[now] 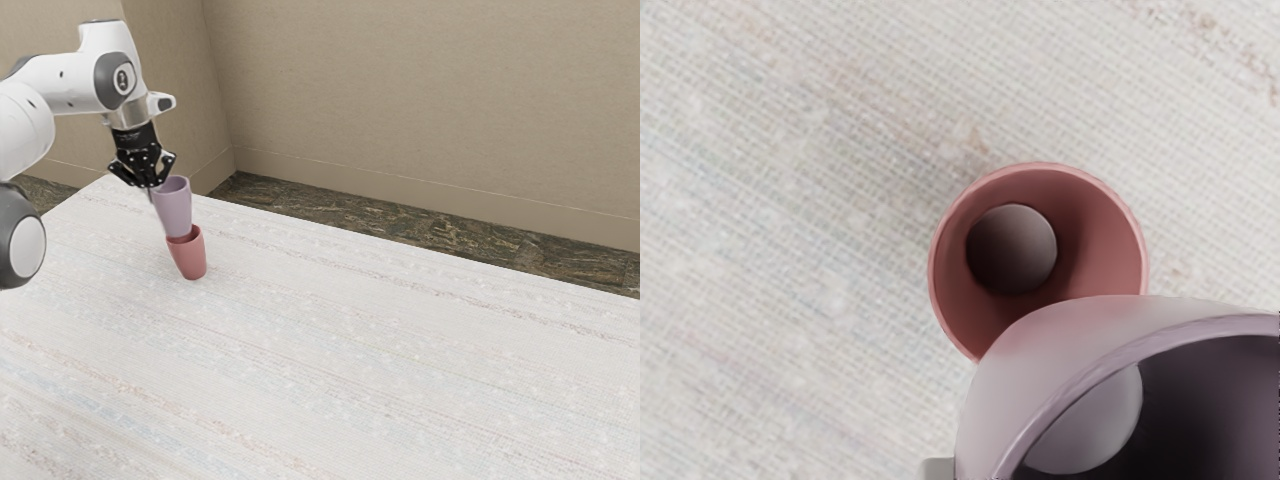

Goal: Place the right cup onto the left cup

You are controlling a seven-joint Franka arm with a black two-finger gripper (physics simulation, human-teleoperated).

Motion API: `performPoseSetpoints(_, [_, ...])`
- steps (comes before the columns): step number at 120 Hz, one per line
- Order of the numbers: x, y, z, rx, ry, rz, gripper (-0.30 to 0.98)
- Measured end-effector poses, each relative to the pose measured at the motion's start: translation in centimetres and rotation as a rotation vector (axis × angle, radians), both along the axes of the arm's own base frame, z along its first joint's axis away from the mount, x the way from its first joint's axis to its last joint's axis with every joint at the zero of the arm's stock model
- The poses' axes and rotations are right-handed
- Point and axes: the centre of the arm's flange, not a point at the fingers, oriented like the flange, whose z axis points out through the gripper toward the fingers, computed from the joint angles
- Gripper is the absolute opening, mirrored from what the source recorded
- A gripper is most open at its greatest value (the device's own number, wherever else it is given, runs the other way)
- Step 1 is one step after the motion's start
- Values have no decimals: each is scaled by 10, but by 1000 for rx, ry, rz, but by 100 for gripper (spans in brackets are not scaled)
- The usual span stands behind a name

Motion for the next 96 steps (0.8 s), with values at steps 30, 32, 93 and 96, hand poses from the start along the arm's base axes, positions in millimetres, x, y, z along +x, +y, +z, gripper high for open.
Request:
performPoseSetpoints(30, [9,13,-11,-10,-10,-11,-10])
performPoseSetpoints(32, [9,13,-12,-11,-10,-11,-10])
performPoseSetpoints(93, [17,23,-29,-38,-28,-26,-10])
performPoseSetpoints(96, [18,23,-32,-40,-27,-26,-10])
